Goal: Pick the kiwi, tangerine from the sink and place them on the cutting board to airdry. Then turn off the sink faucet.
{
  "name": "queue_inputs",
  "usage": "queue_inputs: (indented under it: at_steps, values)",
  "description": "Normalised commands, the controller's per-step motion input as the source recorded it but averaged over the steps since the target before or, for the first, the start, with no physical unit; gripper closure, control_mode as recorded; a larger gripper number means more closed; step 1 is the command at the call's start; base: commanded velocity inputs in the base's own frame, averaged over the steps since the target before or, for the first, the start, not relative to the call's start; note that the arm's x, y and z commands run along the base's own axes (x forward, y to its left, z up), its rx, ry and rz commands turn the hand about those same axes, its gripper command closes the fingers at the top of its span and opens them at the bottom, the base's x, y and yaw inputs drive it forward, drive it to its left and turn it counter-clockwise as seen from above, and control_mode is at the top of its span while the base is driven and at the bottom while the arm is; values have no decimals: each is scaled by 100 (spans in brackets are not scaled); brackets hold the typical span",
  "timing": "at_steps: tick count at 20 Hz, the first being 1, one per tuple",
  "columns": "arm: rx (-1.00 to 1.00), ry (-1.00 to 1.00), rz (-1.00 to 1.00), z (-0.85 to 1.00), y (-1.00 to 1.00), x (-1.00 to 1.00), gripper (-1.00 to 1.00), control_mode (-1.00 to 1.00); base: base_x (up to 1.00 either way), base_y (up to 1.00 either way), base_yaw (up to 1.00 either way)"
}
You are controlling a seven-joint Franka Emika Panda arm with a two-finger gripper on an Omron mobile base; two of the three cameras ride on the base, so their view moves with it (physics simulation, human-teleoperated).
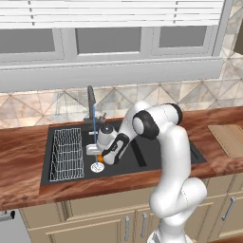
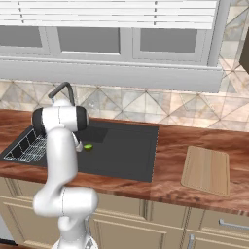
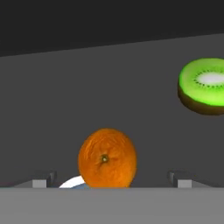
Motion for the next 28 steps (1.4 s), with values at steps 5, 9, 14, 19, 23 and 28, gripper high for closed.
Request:
queue_inputs:
  at_steps: [5,9,14,19,23,28]
  values:
    - [0,2,-2,-4,0,32,-100,-100,0,0,0]
    - [0,3,-2,-6,0,28,-100,-100,0,0,0]
    - [0,3,-2,-11,0,20,-100,-100,0,0,0]
    - [0,3,-2,-18,0,3,-100,-100,0,0,0]
    - [0,3,-2,-19,6,0,-100,-100,0,0,0]
    - [0,3,-2,-15,13,0,-100,-100,0,0,0]
